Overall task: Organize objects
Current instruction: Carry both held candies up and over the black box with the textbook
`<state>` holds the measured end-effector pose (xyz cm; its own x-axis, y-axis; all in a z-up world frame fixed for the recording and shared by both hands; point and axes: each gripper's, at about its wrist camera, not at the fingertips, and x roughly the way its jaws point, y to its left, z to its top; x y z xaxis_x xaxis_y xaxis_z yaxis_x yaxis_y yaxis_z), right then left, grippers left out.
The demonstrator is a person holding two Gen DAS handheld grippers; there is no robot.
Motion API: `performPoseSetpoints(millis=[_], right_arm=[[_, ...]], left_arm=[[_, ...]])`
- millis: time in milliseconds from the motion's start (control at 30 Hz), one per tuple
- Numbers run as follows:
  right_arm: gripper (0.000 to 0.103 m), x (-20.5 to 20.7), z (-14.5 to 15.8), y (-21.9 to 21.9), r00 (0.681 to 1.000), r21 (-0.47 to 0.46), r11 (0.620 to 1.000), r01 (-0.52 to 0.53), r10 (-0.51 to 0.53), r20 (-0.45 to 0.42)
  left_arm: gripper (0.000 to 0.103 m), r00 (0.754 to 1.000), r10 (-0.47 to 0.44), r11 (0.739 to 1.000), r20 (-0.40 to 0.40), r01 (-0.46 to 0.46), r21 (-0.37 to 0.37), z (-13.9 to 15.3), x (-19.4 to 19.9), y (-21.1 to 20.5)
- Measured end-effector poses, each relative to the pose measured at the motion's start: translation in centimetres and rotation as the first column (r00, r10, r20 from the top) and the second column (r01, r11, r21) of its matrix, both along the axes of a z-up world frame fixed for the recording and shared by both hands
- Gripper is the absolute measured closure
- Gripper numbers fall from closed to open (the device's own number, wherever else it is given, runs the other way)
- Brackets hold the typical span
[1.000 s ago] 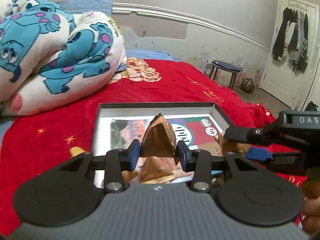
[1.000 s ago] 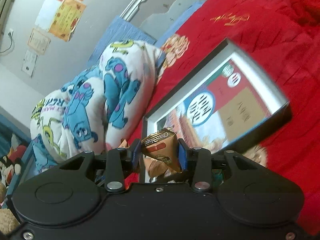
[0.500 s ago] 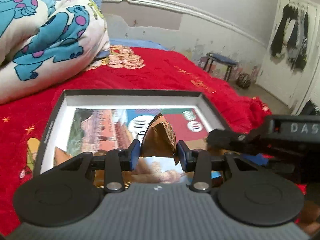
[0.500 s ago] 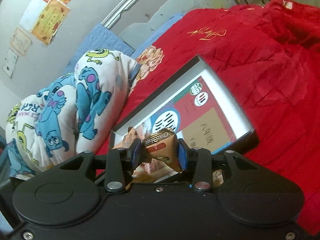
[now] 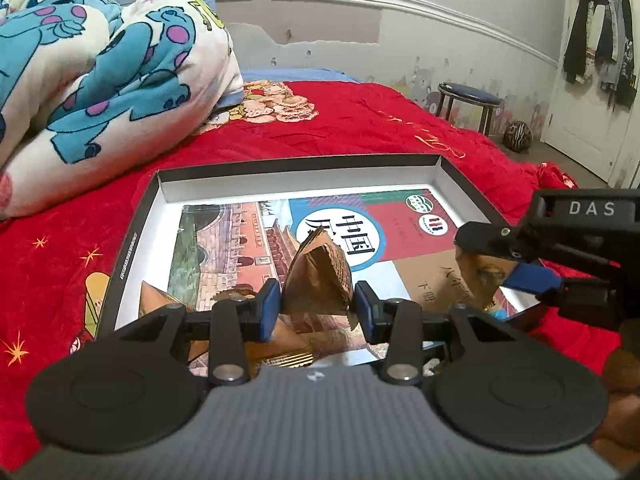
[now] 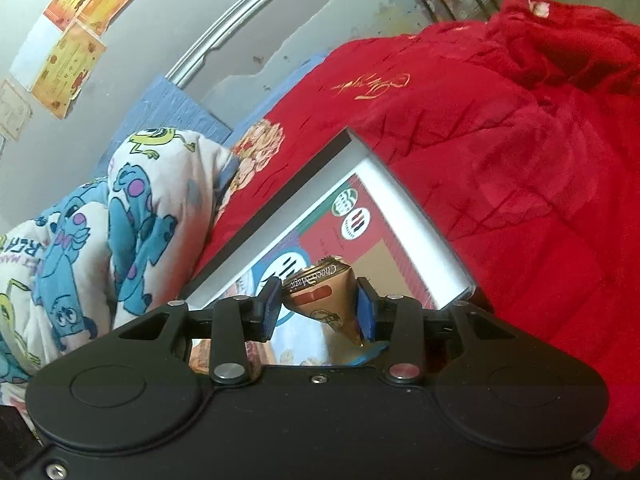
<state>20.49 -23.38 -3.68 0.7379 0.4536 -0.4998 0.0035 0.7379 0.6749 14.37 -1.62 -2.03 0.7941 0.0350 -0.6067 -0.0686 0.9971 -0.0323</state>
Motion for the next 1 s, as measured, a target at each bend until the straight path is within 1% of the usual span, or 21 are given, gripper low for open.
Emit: performPoseSetpoints(millis=[100,167,333,400,467,567,667,833,933,1000], right_arm=[[0.065,0.0,0.0,0.0,1.000,0.000,1.000,-0.004,0.004,0.006],[0.065,0.1,-0.1,0.0,1.000,0.014,1.000,-0.014,0.013,0.008],[0.065,0.1,-0.3,0.9,0.999,0.007,0.999,-0.050,0.050,-0.009],[0.065,0.0,-0.2,1.4,0.998,-0.011,0.998,-0.068,0.068,-0.011],[0.065,-0.2,0.0,2.2,0.996,-0.051,0.995,-0.084,0.084,-0.016],[0.065,-0.3,0.0,2.8,0.993,-0.060,0.992,-0.113,0.112,-0.027],[0.065,-0.4,0.1,3.2,0.992,-0.085,0.989,-0.125,0.123,-0.031],[0.065,-0.4,0.2,3.0,0.990,-0.058,0.989,-0.137,0.134,-0.047],[0.065,-0.3,0.2,3.2,0.989,-0.068,0.987,-0.144,0.141,-0.049],[0.065,-0.3,0.2,3.3,0.988,-0.068,0.987,-0.148,0.145,-0.050]], left_arm=[[0.058,1.000,-0.004,1.000,-0.015,0.003,-0.012,-0.2,0.1,0.0],[0.058,1.000,0.000,1.000,-0.023,0.000,-0.008,-0.4,0.2,0.0],[0.058,0.999,-0.002,1.000,-0.033,0.002,0.004,-0.7,0.2,-0.2],[0.058,0.999,-0.014,1.000,-0.037,0.015,0.017,-0.8,0.2,-0.3],[0.057,0.998,-0.034,0.999,-0.054,0.036,0.026,-1.0,0.3,-0.6],[0.057,0.998,-0.037,0.999,-0.053,0.038,0.031,-1.1,0.1,-0.7],[0.057,0.998,-0.036,0.999,-0.057,0.037,0.027,-1.2,0.2,-0.6],[0.057,0.997,-0.040,0.999,-0.065,0.040,0.004,-1.3,0.3,-0.3],[0.057,0.997,-0.042,0.999,-0.066,0.042,0.002,-1.3,0.3,-0.3],[0.053,0.996,-0.050,0.999,-0.072,0.050,-0.006,-1.3,0.4,-0.2]])
